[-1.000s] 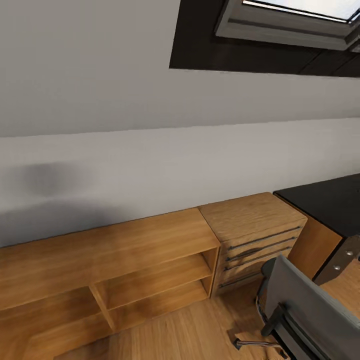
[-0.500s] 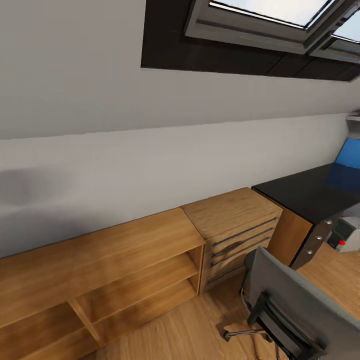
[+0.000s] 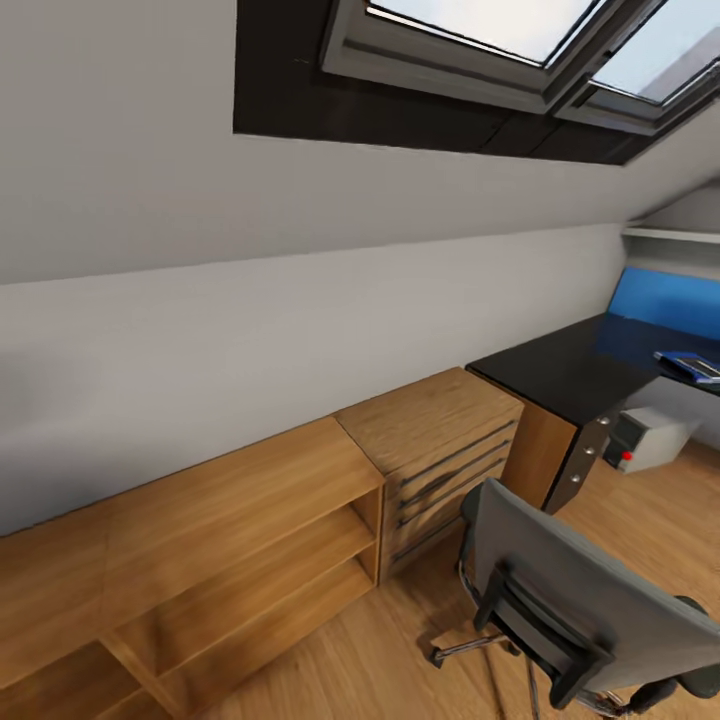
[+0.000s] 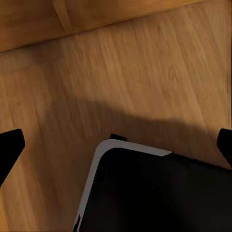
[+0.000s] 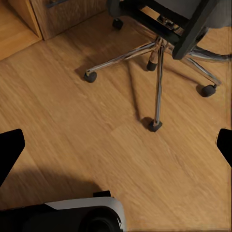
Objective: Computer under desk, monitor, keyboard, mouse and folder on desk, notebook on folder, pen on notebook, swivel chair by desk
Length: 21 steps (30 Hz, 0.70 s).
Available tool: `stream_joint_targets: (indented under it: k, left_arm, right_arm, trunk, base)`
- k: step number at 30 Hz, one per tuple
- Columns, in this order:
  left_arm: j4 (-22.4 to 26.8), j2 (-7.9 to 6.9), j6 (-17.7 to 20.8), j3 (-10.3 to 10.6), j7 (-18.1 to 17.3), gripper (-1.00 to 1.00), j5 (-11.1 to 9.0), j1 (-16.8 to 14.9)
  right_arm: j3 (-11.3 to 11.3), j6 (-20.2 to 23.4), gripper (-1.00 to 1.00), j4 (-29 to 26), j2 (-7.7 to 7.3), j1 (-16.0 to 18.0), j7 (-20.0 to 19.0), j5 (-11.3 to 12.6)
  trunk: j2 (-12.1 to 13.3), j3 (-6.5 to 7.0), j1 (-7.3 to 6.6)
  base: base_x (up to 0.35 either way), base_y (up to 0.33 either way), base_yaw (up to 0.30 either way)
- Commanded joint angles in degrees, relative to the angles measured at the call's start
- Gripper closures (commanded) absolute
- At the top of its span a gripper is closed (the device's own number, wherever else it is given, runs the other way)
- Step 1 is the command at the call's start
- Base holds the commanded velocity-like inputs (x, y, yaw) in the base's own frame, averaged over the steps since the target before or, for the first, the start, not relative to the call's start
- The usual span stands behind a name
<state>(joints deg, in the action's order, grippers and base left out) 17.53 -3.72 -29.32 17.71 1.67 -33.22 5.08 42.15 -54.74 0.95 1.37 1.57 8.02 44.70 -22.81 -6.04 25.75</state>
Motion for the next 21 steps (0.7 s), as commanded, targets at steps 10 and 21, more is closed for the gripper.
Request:
stream_joint_targets:
  k: [10,21]
  left_arm:
    - [0.1,-0.06,-0.1,0.5,0.2,-1.00,-0.6,0.0]
    - [0.1,-0.06,0.0,0.5,0.2,-1.00,-0.6,0.0]
  right_arm:
    - [0.5,-0.1,-1.00,0.1,0.04,0.1,0.6,-0.1]
    - [0.5,0.0,-1.00,0.0,0.09,0.1,0.6,-0.1]
  trunk:
    - [-0.1,-0.11,0.03]
    - [-0.1,-0.11,0.03]
  base:
    - [0.000,0.001,-0.268]
    - [0.036,0.160,-0.268]
